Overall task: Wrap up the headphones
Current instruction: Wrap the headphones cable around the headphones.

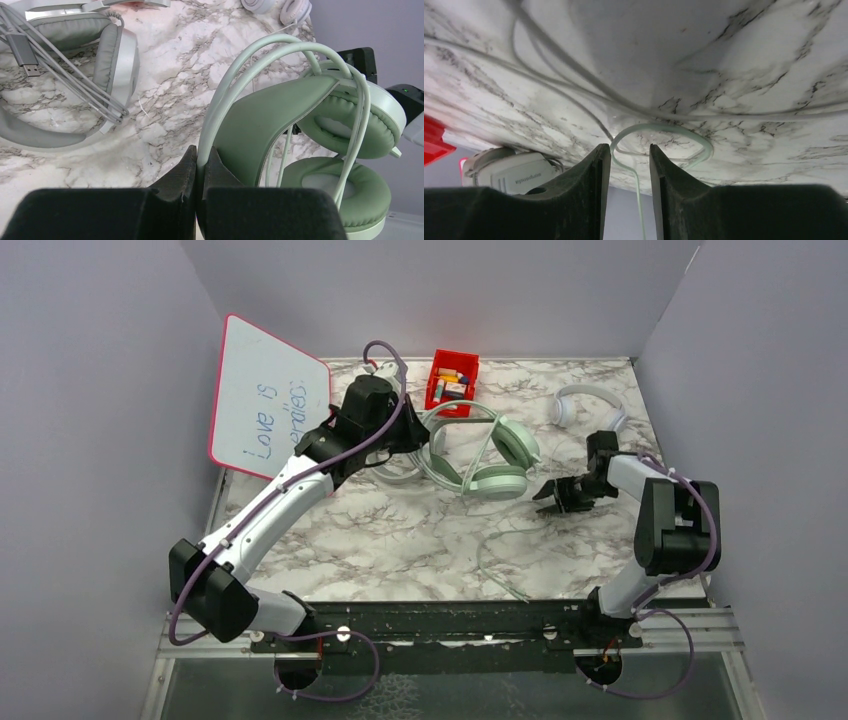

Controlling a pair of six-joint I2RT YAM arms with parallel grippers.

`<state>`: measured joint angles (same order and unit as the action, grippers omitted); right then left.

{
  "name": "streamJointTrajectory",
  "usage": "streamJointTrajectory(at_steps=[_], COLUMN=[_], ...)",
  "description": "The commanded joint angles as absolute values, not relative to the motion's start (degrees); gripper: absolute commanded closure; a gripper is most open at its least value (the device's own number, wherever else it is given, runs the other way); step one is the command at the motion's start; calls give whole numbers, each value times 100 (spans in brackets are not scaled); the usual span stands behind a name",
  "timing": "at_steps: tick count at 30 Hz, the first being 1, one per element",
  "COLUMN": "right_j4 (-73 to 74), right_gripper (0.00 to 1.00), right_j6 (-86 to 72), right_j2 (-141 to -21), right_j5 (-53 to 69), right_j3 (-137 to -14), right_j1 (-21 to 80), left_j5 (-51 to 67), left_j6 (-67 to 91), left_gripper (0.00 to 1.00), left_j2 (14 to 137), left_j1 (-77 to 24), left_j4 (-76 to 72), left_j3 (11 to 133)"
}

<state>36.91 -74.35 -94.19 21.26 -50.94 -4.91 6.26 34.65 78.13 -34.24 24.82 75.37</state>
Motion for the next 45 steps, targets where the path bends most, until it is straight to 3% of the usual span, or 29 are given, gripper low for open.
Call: streamJointTrajectory(at_steps=[1, 6, 8, 10, 15, 18, 22, 29, 30, 36, 45], right_j4=[3476, 3441, 3453, 3412, 3471, 3296, 3390, 3183, 3201, 3191, 2893], right_gripper=[66, 73, 85, 87, 71, 68, 56, 79, 79, 53, 56], right_j6=[-7742, -7795, -7809, -7798, -7675, -7539, -7467, -7675, -7673, -7789, -8234], right_j2=[-9648, -9793, -9813, -9809, -9792, -9672, -9404, -9375, -9385, -9214, -9340], right_j5=[1918, 1798, 1767, 1768, 1617, 1836, 1609, 1836, 1843, 2007, 2153], right_j3=[-4993, -5042, -5033, -5029, -5062, -4972, -4965, -4814, -4844, -4726, -4483], right_j1=[-429, -375, -377, -369, -373, -356, -332, -325, -325, -257, -124], left_j5=[1074, 1208, 1213, 1235, 1315, 1334, 1400, 1581, 1596, 1627, 1810], left_j6=[3733, 3769, 3770, 3775, 3787, 3788, 3835, 4006, 4030, 4071, 4192], left_gripper=[100, 100, 100, 100, 100, 100, 100, 100, 100, 100, 100], left_j2=[7525, 7393, 7309, 7253, 7156, 7118, 7068, 6976, 6967, 6909, 6839], left_j1=[-3393, -3386, -3379, -3359, -3331, -3323, -3305, -3296, -3286, -3272, -3270], left_j4=[1903, 1861, 1870, 1889, 1907, 1924, 1898, 1822, 1820, 1808, 1652], left_j3=[7490, 7478, 7479, 7501, 7537, 7550, 7586, 7714, 7723, 7799, 7802])
